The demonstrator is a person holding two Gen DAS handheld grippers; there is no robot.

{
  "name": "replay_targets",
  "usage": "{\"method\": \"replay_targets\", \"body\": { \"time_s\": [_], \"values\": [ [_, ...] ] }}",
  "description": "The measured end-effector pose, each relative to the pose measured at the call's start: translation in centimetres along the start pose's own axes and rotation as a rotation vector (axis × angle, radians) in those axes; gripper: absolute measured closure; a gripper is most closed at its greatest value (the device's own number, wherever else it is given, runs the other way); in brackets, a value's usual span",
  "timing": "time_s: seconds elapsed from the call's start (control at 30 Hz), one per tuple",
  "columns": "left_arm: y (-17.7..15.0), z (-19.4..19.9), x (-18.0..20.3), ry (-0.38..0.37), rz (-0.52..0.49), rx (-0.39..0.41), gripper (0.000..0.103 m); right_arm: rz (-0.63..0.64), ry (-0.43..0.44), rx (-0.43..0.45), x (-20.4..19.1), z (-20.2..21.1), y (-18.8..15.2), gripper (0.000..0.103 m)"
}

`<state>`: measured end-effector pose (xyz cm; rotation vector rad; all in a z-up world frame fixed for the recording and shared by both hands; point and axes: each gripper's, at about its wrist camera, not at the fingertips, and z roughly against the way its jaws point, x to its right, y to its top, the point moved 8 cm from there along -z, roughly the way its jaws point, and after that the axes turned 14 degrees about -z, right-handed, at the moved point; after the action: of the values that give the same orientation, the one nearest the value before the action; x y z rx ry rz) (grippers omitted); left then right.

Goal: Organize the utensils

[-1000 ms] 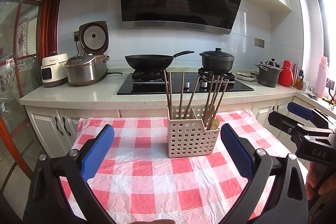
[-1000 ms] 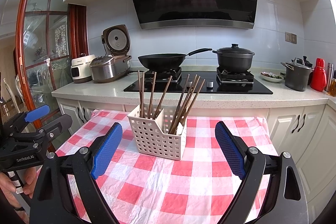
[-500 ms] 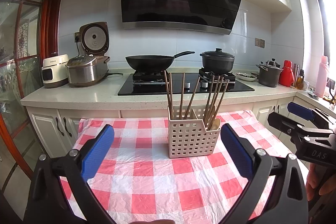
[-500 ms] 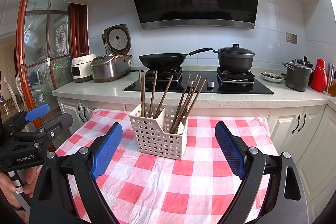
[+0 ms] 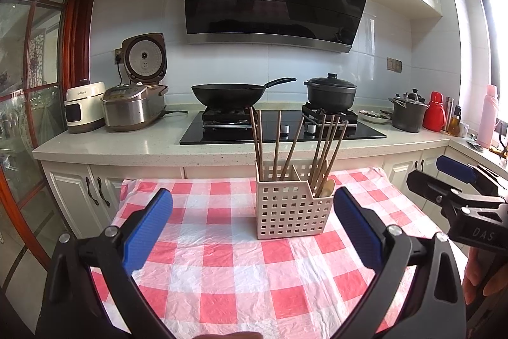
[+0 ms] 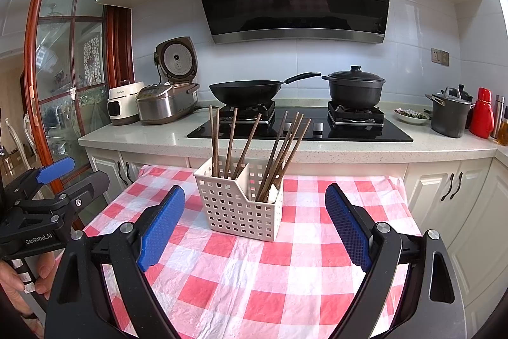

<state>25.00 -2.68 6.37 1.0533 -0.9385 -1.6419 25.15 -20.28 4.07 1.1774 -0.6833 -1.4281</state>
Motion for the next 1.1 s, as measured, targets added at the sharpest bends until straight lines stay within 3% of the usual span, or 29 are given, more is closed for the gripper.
{"method": "replay_targets", "body": {
  "time_s": [0.53, 0.77, 1.1],
  "values": [
    [0.03, 0.05, -0.12, 0.000, 0.008, 0.010, 0.005, -0.004, 0.001, 0.003, 0.12, 0.06, 0.03, 0.018],
    [0.01, 0.34, -0.45, 0.041, 0.010, 0.026, 0.005, -0.003, 0.000, 0.003, 0.15, 0.05, 0.01, 0.018],
    [-0.20, -0.02, -0.04, 0.023, 0.008, 0.010, 0.005, -0.003, 0.000, 0.003, 0.28, 0.07, -0.09, 0.018]
  ]
}}
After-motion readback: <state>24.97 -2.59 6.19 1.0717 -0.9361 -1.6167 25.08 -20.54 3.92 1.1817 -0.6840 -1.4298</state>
